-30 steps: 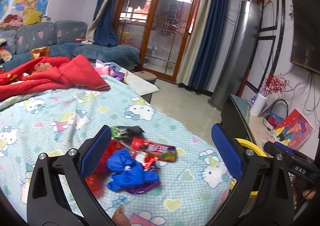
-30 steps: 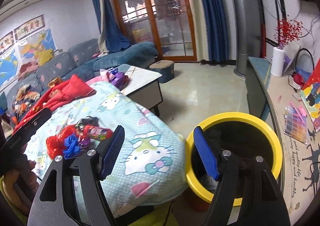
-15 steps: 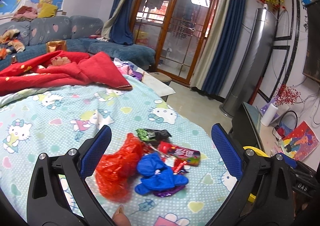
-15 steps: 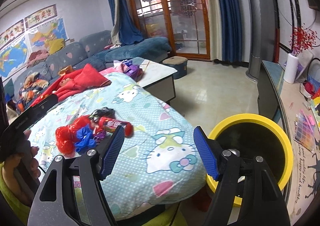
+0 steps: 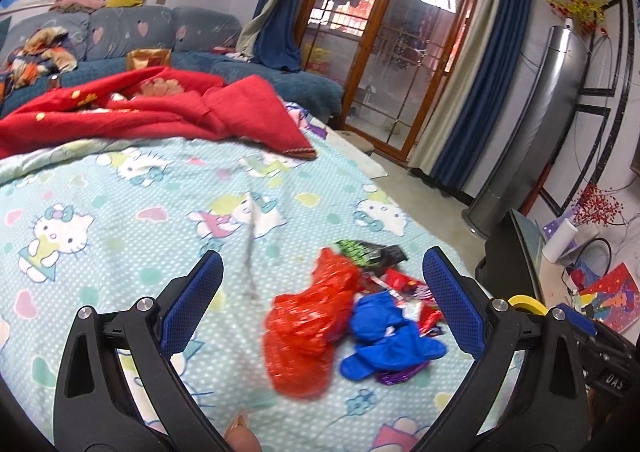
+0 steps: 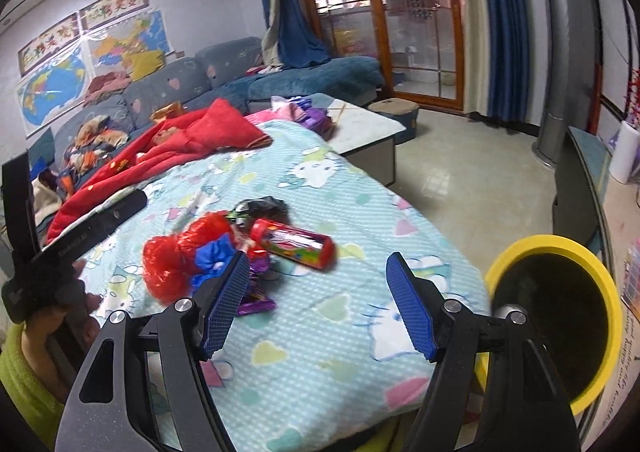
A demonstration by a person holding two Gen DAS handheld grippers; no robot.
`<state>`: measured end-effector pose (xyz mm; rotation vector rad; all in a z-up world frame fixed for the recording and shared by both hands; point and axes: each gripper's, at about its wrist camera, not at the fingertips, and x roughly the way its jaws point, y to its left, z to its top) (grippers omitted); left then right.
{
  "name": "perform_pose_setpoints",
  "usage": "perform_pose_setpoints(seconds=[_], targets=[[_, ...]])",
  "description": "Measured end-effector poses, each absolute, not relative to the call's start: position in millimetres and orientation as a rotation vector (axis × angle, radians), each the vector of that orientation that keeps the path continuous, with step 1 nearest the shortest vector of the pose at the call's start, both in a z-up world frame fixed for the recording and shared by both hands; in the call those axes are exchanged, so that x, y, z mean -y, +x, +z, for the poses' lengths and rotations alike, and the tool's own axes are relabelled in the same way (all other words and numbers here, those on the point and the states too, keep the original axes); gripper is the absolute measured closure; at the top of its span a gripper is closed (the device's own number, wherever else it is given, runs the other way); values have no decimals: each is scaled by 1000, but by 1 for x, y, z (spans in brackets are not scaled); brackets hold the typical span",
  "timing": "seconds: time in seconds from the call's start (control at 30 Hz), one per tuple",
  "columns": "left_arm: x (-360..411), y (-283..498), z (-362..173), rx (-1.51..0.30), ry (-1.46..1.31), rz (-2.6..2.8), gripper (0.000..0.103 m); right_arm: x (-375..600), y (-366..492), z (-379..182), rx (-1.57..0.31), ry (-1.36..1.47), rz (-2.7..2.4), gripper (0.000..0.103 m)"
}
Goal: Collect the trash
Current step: 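Grasp the red plastic bag with the left tool while the right grasps a red wrapper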
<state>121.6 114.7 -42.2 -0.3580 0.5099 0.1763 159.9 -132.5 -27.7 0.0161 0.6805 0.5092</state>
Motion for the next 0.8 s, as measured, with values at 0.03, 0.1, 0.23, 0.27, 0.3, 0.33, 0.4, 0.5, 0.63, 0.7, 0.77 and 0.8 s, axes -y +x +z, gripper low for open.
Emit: perform_pose_setpoints(seconds=[0.03,0.1,0.23,0.27,0.3,0.33,0.4,0.5,0.63,0.7,0.77,0.8], targets=[[-117,121,-45,-520,-361,180,11,126,163,-29,-690,11,523,40],[-123,122,-52,-540,-371,180,11,118,166,-32,-705,8,536,44],[-128,124,-65,-584,-394,173,12,98,172,-41,-740,-11,567,57],[-129,124,-68,-591,-398,169,15,94,174,-43,-748,-16,576,59],[-130,125,-71,-602,-404,162,16,89,175,-45,-756,-25,584,61],[-131,126,-74,-611,-410,156,18,85,176,-46,-761,-31,590,62],[-130,128,-77,-626,-417,142,24,78,179,-50,-777,-43,606,65],[-130,129,-81,-643,-426,121,34,71,186,-56,-801,-33,620,66],[-130,132,-85,-662,-442,104,44,60,197,-61,-816,-33,634,67],[-130,133,-88,-670,-448,98,46,53,204,-63,-823,-47,641,68],[-130,134,-89,-675,-449,91,47,47,210,-66,-829,-55,647,68],[-129,134,-89,-677,-450,87,47,43,213,-69,-838,-66,650,68]])
